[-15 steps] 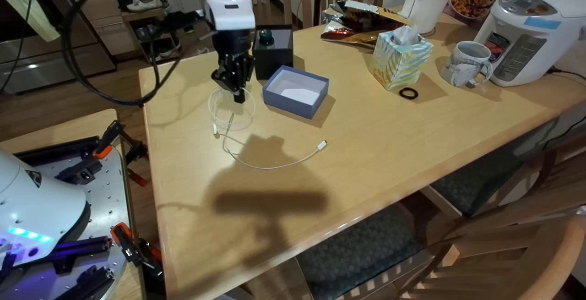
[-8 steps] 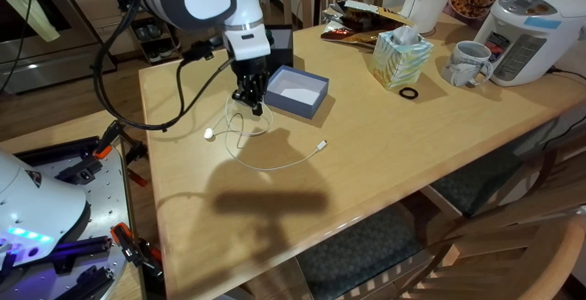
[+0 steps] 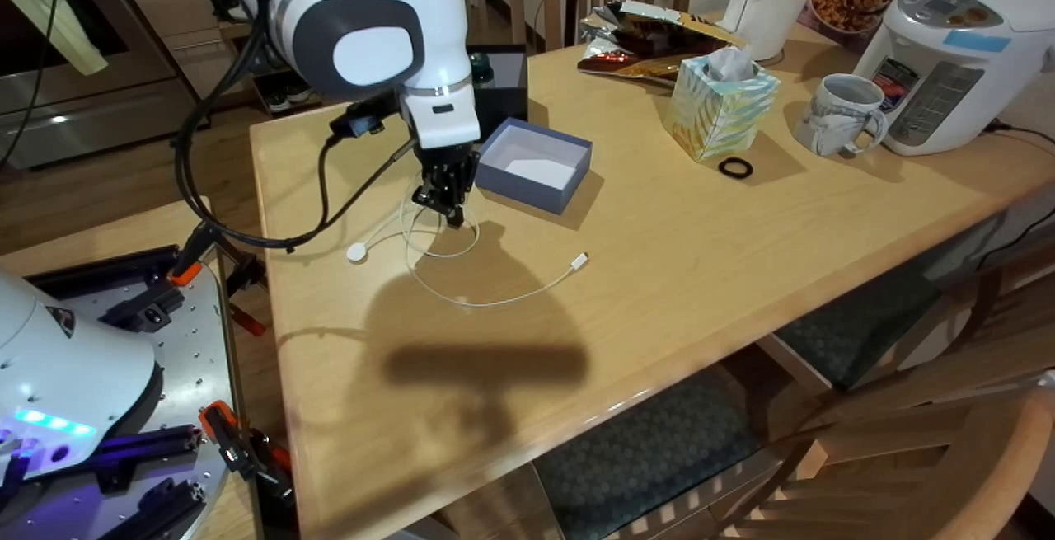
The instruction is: Remove the white cable from the black box then put it on the table
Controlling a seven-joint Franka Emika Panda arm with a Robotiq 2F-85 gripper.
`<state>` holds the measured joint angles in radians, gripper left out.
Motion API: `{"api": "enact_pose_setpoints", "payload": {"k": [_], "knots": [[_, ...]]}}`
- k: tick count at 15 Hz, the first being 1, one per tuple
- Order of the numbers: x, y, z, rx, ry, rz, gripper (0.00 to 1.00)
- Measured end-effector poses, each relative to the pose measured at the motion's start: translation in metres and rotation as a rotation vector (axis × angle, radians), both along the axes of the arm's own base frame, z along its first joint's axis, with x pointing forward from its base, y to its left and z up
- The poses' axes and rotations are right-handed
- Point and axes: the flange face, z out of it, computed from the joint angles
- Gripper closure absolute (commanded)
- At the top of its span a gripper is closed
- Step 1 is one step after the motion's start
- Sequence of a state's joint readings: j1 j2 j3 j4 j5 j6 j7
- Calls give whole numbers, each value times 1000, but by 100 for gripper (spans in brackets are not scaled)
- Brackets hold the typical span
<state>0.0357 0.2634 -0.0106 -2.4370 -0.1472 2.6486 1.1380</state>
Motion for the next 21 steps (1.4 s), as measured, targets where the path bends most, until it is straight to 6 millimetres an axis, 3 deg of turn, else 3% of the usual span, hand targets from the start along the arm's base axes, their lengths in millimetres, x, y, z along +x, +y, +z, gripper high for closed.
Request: {"api": "enact_pose_setpoints", "payload": {"k": [11, 14, 16, 21], "knots": [[14, -6, 16, 57, -138, -26, 2], [19, -14, 27, 56, -191, -36, 0], [24, -21, 45, 53, -237, -44, 0], [28, -17, 126, 98, -347, 30, 0]]}}
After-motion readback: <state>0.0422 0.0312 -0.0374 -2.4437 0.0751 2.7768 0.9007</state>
